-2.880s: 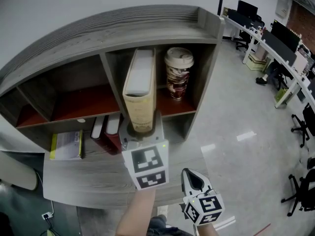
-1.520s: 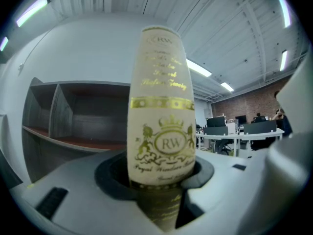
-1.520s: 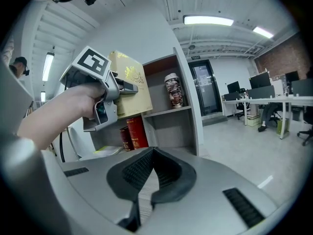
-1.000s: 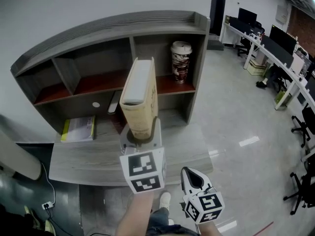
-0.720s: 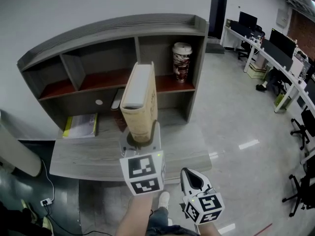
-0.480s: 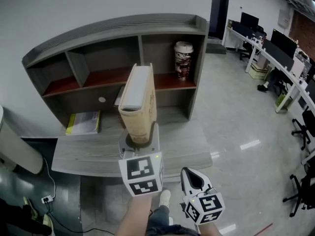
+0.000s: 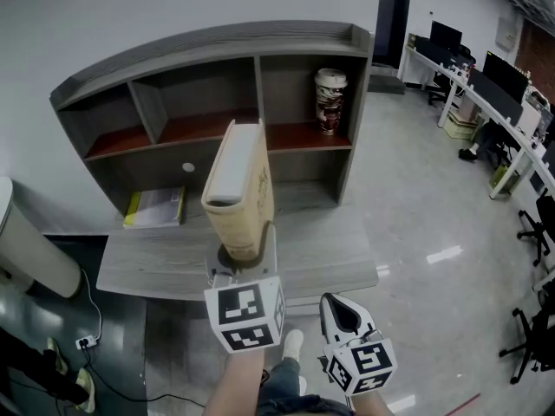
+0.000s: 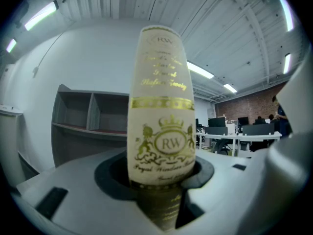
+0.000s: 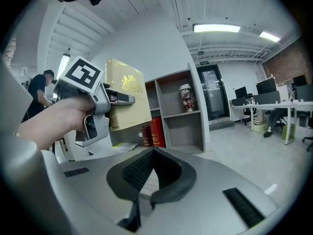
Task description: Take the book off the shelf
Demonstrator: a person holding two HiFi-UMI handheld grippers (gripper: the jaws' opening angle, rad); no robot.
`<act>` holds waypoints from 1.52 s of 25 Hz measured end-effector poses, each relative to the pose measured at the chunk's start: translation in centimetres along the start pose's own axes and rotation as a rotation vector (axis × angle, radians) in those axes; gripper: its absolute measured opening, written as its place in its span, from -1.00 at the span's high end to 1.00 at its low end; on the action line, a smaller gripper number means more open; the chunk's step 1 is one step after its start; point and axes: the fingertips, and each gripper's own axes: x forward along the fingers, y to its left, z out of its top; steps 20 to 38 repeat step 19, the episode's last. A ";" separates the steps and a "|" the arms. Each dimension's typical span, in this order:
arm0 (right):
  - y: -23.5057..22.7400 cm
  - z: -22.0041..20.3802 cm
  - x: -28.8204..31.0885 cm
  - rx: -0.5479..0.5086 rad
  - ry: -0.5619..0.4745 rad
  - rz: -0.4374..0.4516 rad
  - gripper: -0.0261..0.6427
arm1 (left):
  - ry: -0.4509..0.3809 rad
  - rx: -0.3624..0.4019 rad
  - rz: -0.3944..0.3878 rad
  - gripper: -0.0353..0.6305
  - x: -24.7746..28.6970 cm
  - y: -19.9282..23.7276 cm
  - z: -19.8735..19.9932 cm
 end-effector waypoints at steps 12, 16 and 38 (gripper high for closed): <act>2.8 -0.7 -0.8 -0.010 0.013 0.060 0.90 | 0.046 -0.005 0.054 0.24 -3.9 2.5 -2.0; 3.6 -1.2 -0.8 -0.012 0.023 0.075 0.90 | 0.054 -0.017 0.081 0.24 -4.9 3.8 -2.7; 4.2 -1.6 -0.8 -0.014 0.028 0.086 0.90 | 0.056 -0.032 0.095 0.24 -5.6 4.6 -3.1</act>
